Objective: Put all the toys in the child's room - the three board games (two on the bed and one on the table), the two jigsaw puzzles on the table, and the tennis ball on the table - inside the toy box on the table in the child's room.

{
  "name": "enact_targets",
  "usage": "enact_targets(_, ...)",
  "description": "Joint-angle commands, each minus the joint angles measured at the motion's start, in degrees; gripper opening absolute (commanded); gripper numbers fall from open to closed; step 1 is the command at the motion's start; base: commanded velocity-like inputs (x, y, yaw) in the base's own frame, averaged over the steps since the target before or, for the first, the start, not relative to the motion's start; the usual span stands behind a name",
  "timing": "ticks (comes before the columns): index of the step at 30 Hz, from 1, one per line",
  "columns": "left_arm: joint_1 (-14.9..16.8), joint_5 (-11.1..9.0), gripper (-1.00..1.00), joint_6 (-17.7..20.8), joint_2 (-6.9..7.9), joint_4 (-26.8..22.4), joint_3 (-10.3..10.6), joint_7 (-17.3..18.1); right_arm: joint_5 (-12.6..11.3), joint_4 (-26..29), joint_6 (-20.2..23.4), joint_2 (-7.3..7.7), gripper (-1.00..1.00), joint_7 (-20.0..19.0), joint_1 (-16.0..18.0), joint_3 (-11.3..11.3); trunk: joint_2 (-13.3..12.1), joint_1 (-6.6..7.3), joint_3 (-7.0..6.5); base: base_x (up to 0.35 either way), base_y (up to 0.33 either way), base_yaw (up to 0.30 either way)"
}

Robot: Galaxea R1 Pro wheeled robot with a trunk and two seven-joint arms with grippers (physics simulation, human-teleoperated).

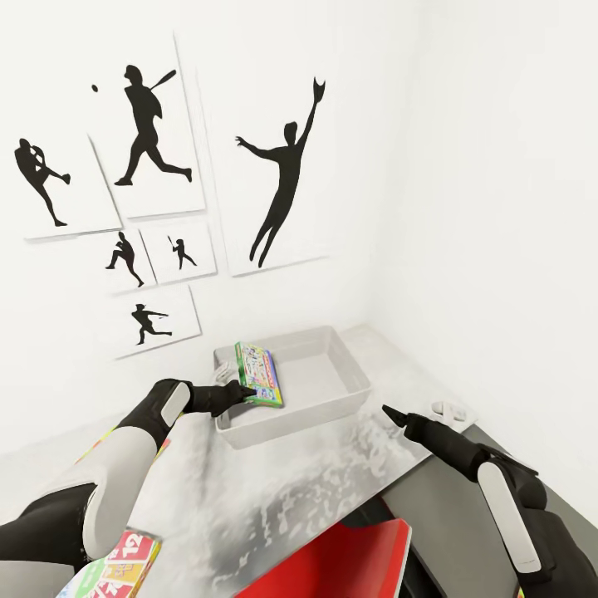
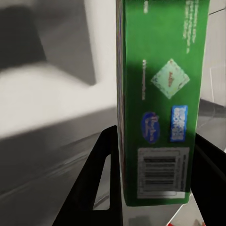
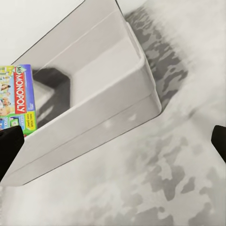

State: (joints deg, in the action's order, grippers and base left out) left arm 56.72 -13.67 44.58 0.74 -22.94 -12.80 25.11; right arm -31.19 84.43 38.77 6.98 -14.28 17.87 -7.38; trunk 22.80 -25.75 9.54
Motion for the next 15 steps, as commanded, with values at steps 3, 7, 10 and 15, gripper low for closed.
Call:
enact_targets(3,0.06,0.11,1.00,0.33,-0.02,0.00,-0.38,0.19,-0.01,0.03,0.34,-0.03,1.00,-0.22,0.05,-0.09,0.12,-0.04,0.12,0.000,0.000,0.000)
enact_targets(7,0.24,0.09,1.00,-0.19,-1.33,-1.30,-0.07,0.02,-0.07,-1.26,-0.96,-0.91,1.00,-0.36,-0.21,-0.53,0.12,-0.04,0.12,0.000,0.000,0.000)
enact_targets(10,0.24,0.12,1.00,0.07,-1.32,-1.33,-0.12,0.08,0.02,-1.25,-1.58,-1.06,1.00,-0.22,-0.21,-0.53,0.12,-0.04,0.12,0.000,0.000,0.000)
enact_targets(15,0.24,0.14,1.00,0.22,-1.13,-1.32,-0.13,0.14,0.00,-1.62,-2.70,-0.80,1.00,-0.18,-0.21,-0.53,0.12,-0.04,0.12,0.000,0.000,0.000)
